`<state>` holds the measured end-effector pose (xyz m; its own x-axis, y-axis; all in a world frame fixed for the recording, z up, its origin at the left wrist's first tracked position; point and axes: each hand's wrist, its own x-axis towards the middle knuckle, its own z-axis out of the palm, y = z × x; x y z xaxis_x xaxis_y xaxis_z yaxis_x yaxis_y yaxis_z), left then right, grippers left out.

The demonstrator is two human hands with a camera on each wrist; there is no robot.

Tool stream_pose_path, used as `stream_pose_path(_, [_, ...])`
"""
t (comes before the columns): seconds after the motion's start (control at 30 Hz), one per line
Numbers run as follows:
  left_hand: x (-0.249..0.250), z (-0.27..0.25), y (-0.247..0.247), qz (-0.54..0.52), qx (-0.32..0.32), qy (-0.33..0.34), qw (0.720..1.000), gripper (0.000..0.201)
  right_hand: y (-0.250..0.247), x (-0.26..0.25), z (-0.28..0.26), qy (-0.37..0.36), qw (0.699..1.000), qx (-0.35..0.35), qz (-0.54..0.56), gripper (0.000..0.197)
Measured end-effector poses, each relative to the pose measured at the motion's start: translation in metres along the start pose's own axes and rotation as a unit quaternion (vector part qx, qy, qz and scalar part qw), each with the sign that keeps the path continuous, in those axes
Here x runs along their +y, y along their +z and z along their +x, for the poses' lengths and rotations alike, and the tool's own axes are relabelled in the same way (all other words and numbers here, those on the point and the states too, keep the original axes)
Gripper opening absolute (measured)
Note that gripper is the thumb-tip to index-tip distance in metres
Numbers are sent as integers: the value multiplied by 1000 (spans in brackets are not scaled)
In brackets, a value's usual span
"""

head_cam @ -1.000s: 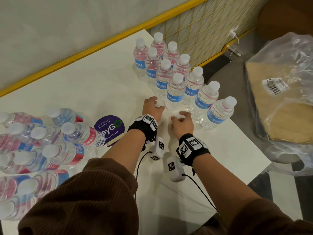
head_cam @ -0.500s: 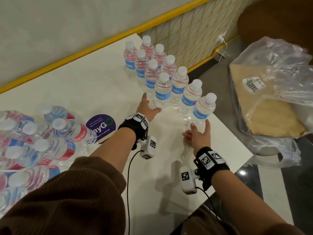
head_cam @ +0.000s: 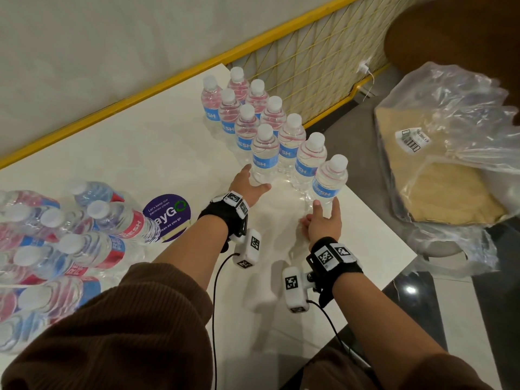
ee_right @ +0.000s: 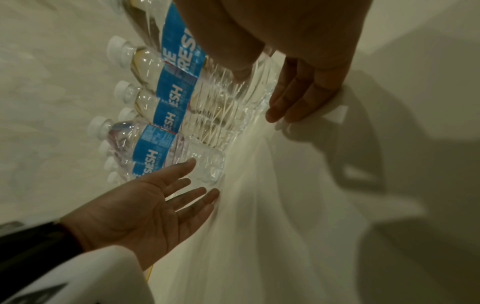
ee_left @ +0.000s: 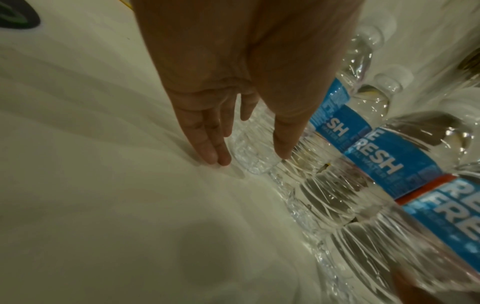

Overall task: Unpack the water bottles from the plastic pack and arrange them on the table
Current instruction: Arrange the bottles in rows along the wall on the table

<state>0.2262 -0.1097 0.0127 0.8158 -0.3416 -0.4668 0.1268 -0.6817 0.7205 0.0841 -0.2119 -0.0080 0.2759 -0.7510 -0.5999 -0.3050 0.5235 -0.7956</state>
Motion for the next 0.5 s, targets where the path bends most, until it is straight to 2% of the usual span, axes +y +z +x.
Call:
stream_pose_path(0.2, [0,-1,0,17,-8,-2,1000,82,1,-3,-3,-9,999,24,-20,56])
stream_pose_path(0.5, [-12,-6,-9,27,2,-22,999,79,-3,0,0,-24,999,0,-47,64])
